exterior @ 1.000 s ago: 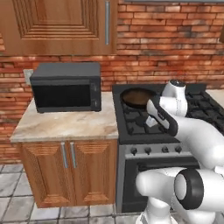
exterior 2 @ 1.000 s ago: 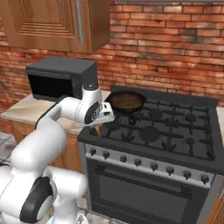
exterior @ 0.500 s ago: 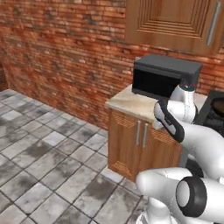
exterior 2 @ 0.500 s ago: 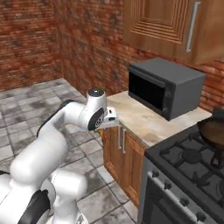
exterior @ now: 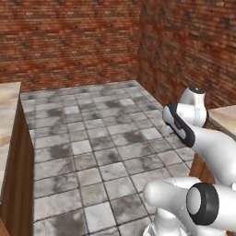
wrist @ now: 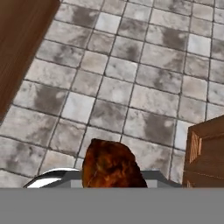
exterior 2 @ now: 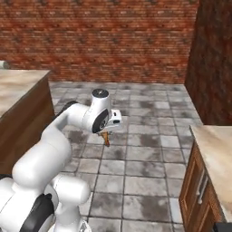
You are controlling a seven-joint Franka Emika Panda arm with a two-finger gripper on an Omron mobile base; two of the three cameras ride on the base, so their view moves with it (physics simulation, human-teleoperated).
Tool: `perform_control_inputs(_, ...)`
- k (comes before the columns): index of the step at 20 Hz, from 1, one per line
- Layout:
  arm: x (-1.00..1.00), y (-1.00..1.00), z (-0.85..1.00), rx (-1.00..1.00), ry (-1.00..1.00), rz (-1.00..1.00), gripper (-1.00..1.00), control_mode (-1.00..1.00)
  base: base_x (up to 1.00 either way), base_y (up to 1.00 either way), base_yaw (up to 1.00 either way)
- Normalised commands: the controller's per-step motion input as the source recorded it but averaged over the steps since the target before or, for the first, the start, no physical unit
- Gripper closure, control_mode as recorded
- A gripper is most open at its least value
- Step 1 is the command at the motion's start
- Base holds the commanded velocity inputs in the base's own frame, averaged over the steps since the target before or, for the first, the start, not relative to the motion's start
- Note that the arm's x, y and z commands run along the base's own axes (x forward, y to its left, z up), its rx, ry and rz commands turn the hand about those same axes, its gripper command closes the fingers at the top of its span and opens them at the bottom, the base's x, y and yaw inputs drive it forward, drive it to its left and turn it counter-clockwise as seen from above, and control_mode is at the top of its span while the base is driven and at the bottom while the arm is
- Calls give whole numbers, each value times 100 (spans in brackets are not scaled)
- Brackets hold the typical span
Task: Take the chicken drumsticks from the pan and place one on each plate on the dining counter.
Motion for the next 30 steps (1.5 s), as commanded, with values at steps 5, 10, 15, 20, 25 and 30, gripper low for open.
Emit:
perform_control_inputs(5,0,0,0,0,0,0,100,100,56,7,60)
perform_control_inputs(10,0,0,0,0,0,0,100,100,100,29,-4)
perform_control_inputs(15,0,0,0,0,0,0,100,100,100,28,-3)
perform_control_inputs(20,0,0,0,0,0,0,100,100,100,26,-1)
perform_control_inputs(25,0,0,0,0,0,0,100,100,100,21,0)
perform_control_inputs(30,0,0,0,0,0,0,100,100,100,21,0)
